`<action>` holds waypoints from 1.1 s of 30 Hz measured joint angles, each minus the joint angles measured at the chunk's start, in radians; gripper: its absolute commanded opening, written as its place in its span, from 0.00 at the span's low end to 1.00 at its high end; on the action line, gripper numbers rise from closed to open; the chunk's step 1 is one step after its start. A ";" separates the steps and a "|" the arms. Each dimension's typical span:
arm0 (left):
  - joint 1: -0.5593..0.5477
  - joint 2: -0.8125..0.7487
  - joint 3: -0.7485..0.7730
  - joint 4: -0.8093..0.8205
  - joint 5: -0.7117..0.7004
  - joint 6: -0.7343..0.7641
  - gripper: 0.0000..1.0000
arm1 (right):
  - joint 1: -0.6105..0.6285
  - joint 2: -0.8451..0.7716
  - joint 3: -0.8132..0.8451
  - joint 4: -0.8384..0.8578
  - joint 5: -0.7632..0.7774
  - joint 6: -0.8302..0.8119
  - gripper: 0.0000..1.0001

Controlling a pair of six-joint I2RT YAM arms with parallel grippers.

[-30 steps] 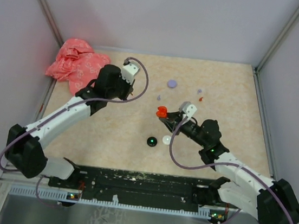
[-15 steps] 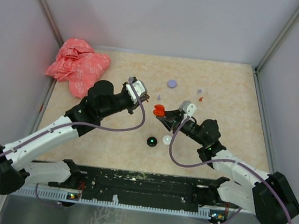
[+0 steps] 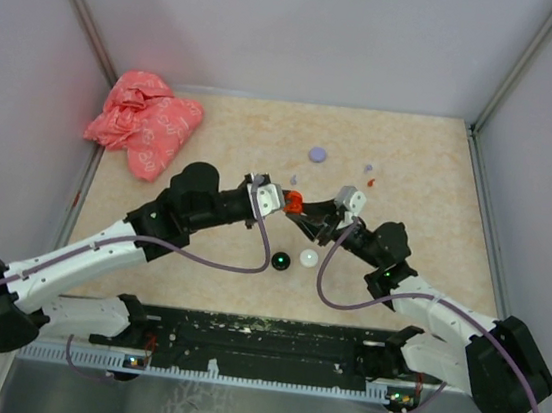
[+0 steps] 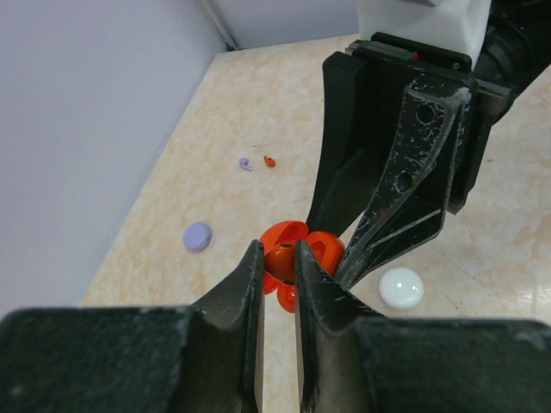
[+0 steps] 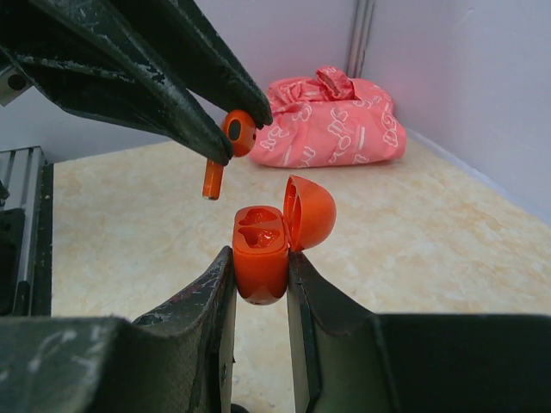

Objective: Insert the wireless bluetooth earbuds into the charging case
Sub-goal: Place the earbud in the charging case.

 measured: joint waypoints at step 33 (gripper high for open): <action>-0.071 0.021 -0.024 0.042 -0.090 0.139 0.21 | 0.000 -0.003 0.000 0.054 -0.042 0.050 0.00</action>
